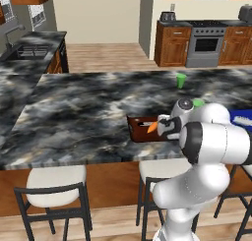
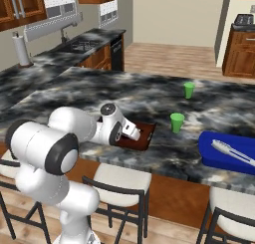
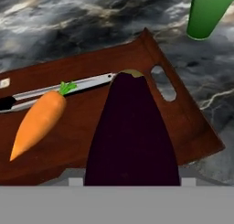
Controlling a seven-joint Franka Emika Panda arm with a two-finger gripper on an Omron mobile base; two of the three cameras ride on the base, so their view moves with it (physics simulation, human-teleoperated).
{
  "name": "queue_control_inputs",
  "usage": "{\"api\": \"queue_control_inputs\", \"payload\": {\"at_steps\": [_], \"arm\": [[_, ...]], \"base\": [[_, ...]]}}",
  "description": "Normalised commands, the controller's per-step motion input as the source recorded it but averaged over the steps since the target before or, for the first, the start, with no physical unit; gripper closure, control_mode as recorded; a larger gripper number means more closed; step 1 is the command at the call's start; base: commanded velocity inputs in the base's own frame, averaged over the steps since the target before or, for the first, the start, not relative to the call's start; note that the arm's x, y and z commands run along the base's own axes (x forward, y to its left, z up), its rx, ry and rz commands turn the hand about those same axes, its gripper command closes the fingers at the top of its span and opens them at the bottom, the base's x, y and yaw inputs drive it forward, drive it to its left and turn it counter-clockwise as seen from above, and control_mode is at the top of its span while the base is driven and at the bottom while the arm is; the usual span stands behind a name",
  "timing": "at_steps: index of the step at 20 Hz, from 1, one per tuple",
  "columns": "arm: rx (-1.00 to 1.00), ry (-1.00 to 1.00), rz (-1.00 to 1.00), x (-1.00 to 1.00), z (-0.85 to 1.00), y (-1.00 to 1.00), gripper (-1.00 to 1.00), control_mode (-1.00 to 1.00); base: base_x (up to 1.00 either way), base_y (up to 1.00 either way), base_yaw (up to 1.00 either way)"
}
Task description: Gather the eggplant and carrot from the fridge and place them on a tray on the dining counter. Then gather the steak and chicken drumstick from the fridge and place them on the other tray.
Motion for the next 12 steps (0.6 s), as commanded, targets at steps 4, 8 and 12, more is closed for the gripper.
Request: {"api": "queue_control_inputs", "payload": {"at_steps": [4, 8, 12], "arm": [[0.00, 0.02, 0.01, 0.43, -0.27, -0.02, 1.00, -1.00], [0.00, 0.02, 0.00, 0.38, -0.29, -0.01, 1.00, -1.00], [0.00, 0.03, 0.00, 0.36, -0.31, 0.00, 1.00, -1.00]], "base": [[0.00, 0.00, 0.00], [0.00, 0.00, 0.00], [0.00, 0.00, 0.00]]}}
